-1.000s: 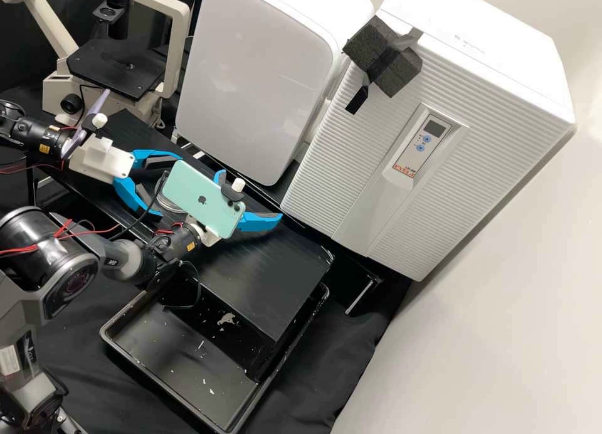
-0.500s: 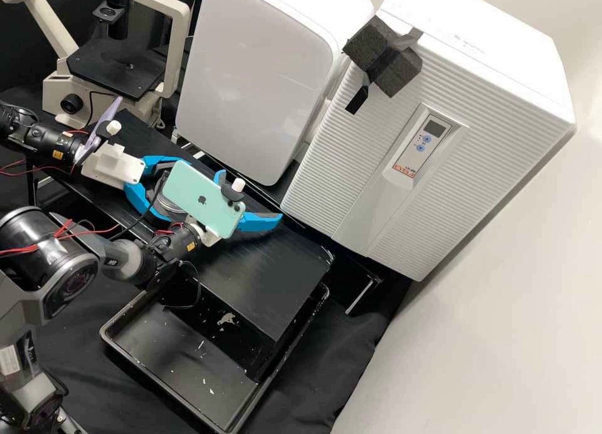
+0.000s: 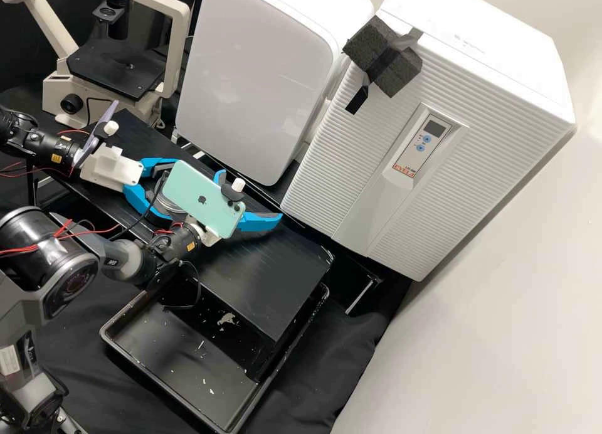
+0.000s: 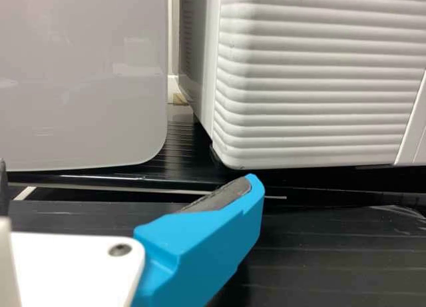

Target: Place the petri dish on the microscope

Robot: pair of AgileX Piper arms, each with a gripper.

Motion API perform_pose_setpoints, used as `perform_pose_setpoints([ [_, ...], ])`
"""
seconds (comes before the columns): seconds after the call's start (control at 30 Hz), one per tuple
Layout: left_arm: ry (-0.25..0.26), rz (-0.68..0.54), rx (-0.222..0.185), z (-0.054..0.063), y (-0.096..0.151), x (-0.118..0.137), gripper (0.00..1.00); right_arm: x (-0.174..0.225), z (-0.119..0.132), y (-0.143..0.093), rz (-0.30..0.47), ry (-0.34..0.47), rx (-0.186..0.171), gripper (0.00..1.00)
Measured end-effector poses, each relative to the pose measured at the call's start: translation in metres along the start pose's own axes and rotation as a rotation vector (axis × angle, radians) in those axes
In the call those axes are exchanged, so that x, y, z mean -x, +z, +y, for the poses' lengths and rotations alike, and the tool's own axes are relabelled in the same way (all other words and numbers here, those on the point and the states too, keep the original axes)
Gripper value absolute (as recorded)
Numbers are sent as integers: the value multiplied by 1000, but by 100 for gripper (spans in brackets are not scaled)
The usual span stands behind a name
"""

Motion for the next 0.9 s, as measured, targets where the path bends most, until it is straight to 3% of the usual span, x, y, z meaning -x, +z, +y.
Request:
perform_pose_setpoints([
  [0.27,27,1,-9,-10,0,3,100,0,0,0,0,0,0,100],
  [0.9,53,31,-42,-13,13,-4,100,0,0,0,0,0,0,100],
])
